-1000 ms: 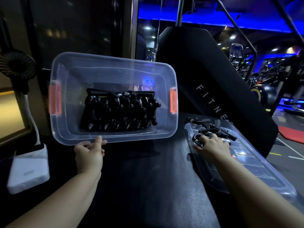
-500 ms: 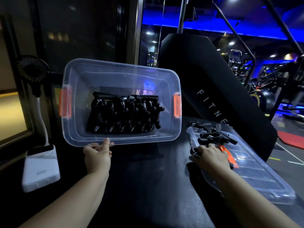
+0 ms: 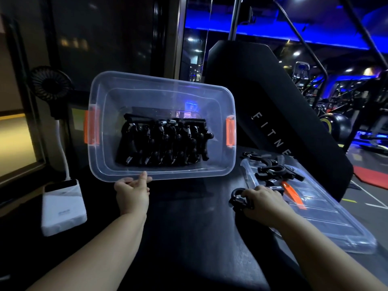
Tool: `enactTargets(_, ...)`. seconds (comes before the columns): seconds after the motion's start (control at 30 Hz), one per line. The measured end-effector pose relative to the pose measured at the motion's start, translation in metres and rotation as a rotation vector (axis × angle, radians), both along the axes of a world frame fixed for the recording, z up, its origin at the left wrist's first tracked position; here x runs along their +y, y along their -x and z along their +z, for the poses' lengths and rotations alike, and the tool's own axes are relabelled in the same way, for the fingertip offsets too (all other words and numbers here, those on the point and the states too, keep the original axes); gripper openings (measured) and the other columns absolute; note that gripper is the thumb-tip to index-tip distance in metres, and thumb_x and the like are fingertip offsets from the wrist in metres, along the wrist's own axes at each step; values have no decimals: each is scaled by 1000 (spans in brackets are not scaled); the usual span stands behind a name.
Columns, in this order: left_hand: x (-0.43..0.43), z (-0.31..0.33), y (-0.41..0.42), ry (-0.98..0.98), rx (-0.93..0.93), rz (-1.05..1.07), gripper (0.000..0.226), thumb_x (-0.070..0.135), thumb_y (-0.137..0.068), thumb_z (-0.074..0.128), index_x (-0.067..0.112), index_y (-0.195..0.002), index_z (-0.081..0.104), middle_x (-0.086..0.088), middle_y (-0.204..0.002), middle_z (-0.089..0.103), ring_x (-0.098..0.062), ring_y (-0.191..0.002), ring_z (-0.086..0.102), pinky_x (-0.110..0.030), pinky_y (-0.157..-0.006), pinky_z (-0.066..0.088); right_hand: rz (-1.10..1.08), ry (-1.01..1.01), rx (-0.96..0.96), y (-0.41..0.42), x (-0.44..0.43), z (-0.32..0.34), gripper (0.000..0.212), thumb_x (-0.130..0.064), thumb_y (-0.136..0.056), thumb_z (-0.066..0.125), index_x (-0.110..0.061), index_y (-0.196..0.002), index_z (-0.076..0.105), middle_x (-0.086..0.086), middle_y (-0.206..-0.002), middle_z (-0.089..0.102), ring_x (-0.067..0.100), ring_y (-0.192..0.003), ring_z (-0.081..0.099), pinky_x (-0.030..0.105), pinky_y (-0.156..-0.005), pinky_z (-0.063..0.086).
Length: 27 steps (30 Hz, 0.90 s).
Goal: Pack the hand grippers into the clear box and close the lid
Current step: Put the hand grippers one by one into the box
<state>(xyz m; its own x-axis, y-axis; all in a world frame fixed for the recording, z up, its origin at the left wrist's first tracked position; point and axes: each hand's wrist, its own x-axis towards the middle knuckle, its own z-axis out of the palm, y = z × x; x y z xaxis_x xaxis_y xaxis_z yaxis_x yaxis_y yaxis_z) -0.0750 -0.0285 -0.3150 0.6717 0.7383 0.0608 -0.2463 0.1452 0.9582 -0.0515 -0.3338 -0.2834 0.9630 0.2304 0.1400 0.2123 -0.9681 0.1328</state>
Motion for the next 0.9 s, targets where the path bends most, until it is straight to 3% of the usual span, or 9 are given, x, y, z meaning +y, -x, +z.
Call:
enactTargets(0.3,1,0,1,-6,14,-5,30,26,-94,59,11,-108,38,3,-81,71,-9,-61,55,-27,-66,50,57,-202,-12,15,9,1,45,-50,-71,60,-44,-115,62,-4,-97,70,21,-93,65,29,-75,52)
enactTargets(0.43,2,-1,2,-13,12,-10,30,27,-94,59,11,-108,38,3,-82,71,-10,-62,56,-28,-68,50,154,-211,-72,21,21,6,39,-44,-81,59,-37,-120,64,-3,-104,70,18,-97,64,25,-73,43)
enactTargets(0.53,1,0,2,-8,11,-14,30,26,-94,59,11,-108,37,3,-81,70,-10,-63,56,-27,-67,49,220,-238,-101,25,30,10,35,-50,-89,49,-34,-115,66,-3,-101,69,17,-92,61,25,-67,34)
enactTargets(0.67,2,1,2,7,15,-17,30,27,-94,59,11,-108,37,2,-82,71,-10,-64,56,-27,-67,50,291,-259,-97,33,43,17,72,-77,-76,17,-35,-106,66,-10,-87,62,10,-78,51,25,-62,33)
enactTargets(0.77,2,1,2,8,17,-20,30,27,-94,59,12,-108,38,3,-81,71,-11,-64,56,-28,-68,50,344,-277,-94,37,53,22,97,-93,-65,1,-32,-104,66,-10,-87,62,12,-81,55,28,-68,38)
enactTargets(0.9,2,0,3,1,9,-25,29,27,-94,59,12,-108,38,4,-81,71,-10,-63,55,-26,-66,49,393,-265,-75,40,65,32,110,-99,-56,3,-29,-116,63,-5,-101,66,15,-94,60,26,-71,37)
